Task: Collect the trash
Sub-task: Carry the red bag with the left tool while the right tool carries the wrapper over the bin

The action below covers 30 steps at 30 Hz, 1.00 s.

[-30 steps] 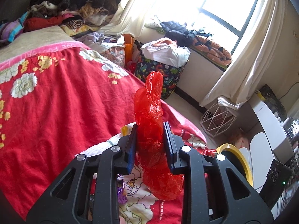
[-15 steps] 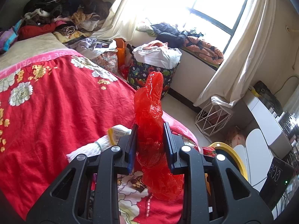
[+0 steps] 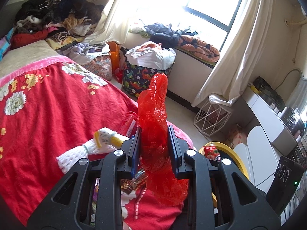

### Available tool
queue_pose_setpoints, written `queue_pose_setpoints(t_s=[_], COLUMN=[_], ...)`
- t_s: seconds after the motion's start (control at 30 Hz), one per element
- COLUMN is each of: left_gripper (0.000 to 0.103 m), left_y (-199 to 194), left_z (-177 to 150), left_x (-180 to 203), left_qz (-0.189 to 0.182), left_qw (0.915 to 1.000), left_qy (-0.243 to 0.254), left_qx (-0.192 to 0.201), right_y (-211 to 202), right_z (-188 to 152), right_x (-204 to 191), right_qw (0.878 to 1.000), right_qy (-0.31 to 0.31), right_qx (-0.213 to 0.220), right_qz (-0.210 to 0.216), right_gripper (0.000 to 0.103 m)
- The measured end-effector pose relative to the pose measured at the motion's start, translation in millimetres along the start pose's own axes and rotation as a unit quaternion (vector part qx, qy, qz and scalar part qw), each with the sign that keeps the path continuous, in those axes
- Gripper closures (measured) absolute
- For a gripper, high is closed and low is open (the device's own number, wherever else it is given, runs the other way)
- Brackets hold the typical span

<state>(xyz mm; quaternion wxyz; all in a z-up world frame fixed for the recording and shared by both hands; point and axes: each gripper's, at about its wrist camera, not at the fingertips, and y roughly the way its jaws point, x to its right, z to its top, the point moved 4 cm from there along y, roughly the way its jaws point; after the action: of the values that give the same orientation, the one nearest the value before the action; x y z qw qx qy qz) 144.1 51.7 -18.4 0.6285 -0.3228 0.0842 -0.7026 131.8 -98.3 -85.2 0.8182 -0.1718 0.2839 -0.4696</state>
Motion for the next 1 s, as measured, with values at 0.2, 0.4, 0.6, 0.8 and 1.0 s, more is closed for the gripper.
queue_pose_setpoints(t_s=[0.2, 0.4, 0.6, 0.8, 1.0], left_gripper=[0.083, 0.084, 0.084, 0.084, 0.084], left_y=[1, 3, 4, 6, 9], left_z=[-2, -6, -10, -14, -20], left_x=[13, 27, 39, 52, 63], left_qz=[-0.010, -0.020, -0.027, -0.036, -0.043], left_qw=[0.9999, 0.9996, 0.9992, 0.9986, 0.9979], left_qy=[0.011, 0.020, 0.029, 0.038, 0.046], left_qx=[-0.002, -0.005, -0.008, -0.012, -0.018], right_y=[-9, -20, -29, -35, -39], right_z=[0, 1, 0, -1, -2], right_x=[5, 12, 19, 28, 36], right_qw=[1.000, 1.000, 0.999, 0.999, 0.998], right_qy=[0.004, 0.010, 0.018, 0.028, 0.038], right_qx=[0.007, 0.015, 0.022, 0.029, 0.033], right_qz=[-0.004, -0.011, -0.019, -0.027, -0.037], right_gripper=[0.087, 0.087, 0.087, 0.087, 0.087])
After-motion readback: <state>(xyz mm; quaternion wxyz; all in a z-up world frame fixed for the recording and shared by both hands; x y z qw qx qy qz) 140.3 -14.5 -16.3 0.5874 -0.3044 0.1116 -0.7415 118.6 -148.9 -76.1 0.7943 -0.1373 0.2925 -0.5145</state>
